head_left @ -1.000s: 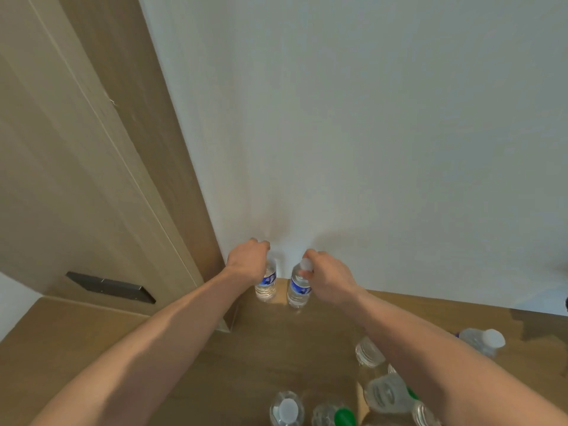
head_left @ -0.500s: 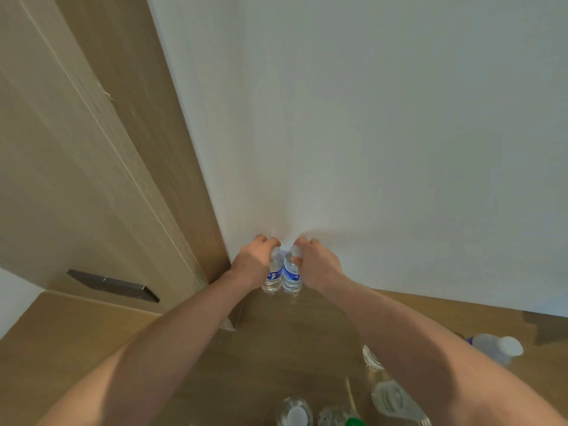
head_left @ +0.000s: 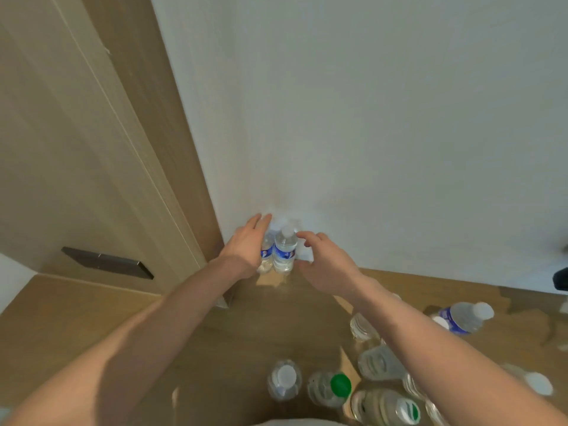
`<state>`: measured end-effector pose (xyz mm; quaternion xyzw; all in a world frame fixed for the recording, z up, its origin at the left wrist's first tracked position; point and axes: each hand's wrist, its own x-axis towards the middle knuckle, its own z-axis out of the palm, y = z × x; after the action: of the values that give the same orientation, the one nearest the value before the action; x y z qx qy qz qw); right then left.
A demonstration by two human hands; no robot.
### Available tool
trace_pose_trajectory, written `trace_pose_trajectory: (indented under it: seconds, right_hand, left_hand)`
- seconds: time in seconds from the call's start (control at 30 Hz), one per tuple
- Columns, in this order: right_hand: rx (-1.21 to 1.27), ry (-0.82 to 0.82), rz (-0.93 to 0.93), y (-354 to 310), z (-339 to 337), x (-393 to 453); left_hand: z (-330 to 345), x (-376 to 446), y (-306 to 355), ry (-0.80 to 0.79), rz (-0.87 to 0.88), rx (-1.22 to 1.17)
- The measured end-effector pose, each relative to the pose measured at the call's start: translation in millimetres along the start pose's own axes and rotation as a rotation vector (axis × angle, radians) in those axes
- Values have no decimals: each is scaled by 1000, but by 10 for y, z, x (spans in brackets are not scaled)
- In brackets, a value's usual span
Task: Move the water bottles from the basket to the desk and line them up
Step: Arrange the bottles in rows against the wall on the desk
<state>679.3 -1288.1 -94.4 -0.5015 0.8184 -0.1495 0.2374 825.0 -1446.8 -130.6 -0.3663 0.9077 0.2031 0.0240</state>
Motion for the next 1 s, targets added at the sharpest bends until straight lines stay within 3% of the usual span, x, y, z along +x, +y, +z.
trace_pose_trajectory:
  seconds: [0.13,0.23,0.37,0.7,1.0]
  right_hand:
    - [61,-10,-33,192,-211,-999]
    - [22,-38,29,381,-236,-1617]
    - [17,-35,54,553,29,-2006]
    - [-12,-53,108,741,267,-2273]
    - [67,-104,46,691,470,-2210]
  left_hand:
    - [-94,-802,138,138,124,-155]
    - [-53,-1454,242,38,224,-289]
    - [151,-1922,397,-82,284,-288]
    - [502,-1945,566,-200,213,-22]
    - [678,-1938,516,-192,196,-35]
